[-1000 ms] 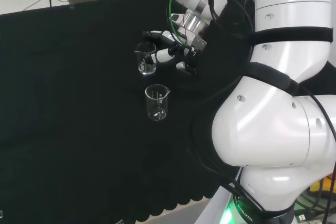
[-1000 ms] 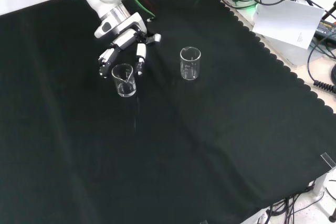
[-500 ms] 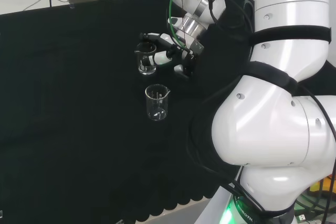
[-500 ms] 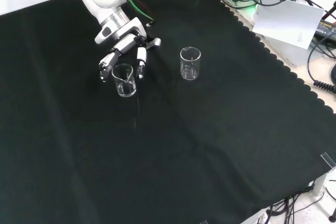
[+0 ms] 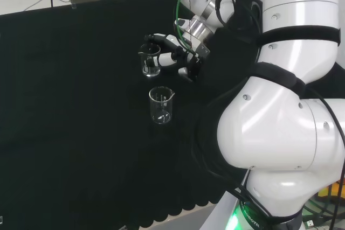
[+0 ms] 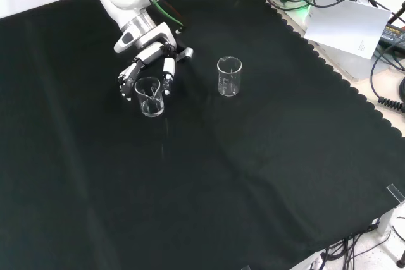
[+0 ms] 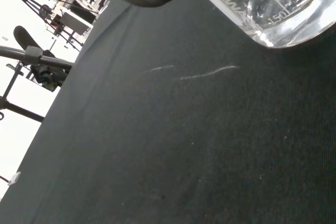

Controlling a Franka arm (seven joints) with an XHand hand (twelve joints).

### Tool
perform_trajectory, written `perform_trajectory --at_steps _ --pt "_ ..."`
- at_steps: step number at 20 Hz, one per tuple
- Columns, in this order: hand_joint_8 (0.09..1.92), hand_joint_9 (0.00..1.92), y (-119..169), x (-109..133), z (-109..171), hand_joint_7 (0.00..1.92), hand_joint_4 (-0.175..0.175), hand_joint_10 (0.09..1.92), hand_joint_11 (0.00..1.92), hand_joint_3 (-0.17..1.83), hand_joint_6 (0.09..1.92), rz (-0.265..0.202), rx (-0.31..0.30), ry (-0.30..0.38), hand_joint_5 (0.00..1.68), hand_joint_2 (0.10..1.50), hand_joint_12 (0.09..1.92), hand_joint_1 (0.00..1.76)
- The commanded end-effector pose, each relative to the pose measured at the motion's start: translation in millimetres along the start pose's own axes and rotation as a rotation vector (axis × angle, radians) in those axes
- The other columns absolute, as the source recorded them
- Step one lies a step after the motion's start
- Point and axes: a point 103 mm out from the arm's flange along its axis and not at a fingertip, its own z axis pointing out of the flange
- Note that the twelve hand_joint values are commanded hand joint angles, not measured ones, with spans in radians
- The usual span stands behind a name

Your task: Pick up the beaker on the right.

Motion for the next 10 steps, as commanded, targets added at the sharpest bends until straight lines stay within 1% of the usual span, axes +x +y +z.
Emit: perform_trajectory --at_steps 1,7,10 --pt "0.69 0.48 1.1 -3.7 1.6 0.29 -0.015 0.57 0.06 -0.17 0.63 0.005 -0.007 0.022 0.35 0.88 1.37 0.99" --pt "0.69 0.48 4.7 1.4 7.0 0.29 -0.015 0.57 0.06 -0.17 0.64 -0.015 0.008 0.016 0.34 0.88 1.37 0.99" --pt "0.69 0.46 6.1 1.5 11.2 0.28 -0.014 0.56 0.06 -0.17 0.65 -0.009 0.012 0.024 0.33 0.88 1.37 0.99"
